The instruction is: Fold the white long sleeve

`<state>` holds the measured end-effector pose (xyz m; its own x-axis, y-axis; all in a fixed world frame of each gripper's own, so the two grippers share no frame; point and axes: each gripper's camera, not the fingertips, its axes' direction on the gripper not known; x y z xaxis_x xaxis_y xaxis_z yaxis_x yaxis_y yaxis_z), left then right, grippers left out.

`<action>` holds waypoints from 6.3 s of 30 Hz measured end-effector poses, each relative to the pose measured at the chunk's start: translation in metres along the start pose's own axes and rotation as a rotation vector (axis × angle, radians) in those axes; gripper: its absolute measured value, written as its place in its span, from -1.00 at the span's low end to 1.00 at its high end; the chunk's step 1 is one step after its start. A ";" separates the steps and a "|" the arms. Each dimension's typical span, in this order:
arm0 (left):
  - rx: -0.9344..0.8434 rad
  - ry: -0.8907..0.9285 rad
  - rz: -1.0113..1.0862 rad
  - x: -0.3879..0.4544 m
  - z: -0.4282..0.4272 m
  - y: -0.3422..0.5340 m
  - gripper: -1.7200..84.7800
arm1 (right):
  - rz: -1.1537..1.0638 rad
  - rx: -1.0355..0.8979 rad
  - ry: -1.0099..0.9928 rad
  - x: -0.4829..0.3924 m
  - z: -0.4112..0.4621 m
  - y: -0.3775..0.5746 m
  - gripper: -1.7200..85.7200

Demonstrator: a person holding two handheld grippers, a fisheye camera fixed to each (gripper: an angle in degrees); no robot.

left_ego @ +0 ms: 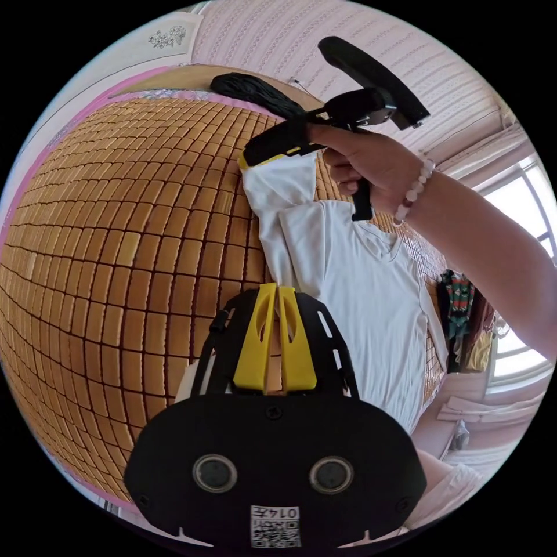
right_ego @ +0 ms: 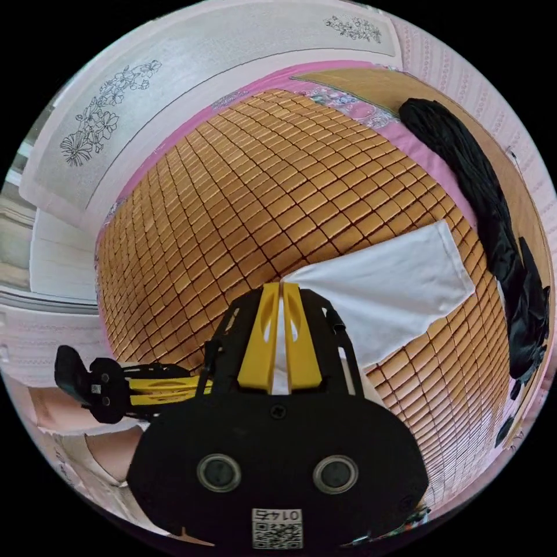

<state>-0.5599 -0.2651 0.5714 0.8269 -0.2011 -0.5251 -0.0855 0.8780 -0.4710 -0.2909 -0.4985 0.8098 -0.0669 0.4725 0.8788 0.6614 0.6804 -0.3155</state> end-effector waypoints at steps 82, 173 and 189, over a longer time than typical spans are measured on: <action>-0.100 -0.148 -0.230 -0.017 -0.197 0.216 -0.84 | 0.544 0.047 0.180 -0.023 -0.031 0.321 -0.81; -0.218 0.099 0.425 0.248 0.269 0.016 -0.98 | 0.169 0.429 -0.681 -0.103 -0.055 0.777 -0.73; -0.227 0.056 0.167 0.136 0.209 0.030 -0.97 | -0.056 0.060 -0.409 -0.200 -0.007 0.623 -0.77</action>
<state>-0.3335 -0.1749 0.6339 0.7595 -0.0914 -0.6440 -0.3450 0.7828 -0.5179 0.1396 -0.1725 0.4399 -0.4006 0.6096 0.6841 0.6047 0.7368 -0.3024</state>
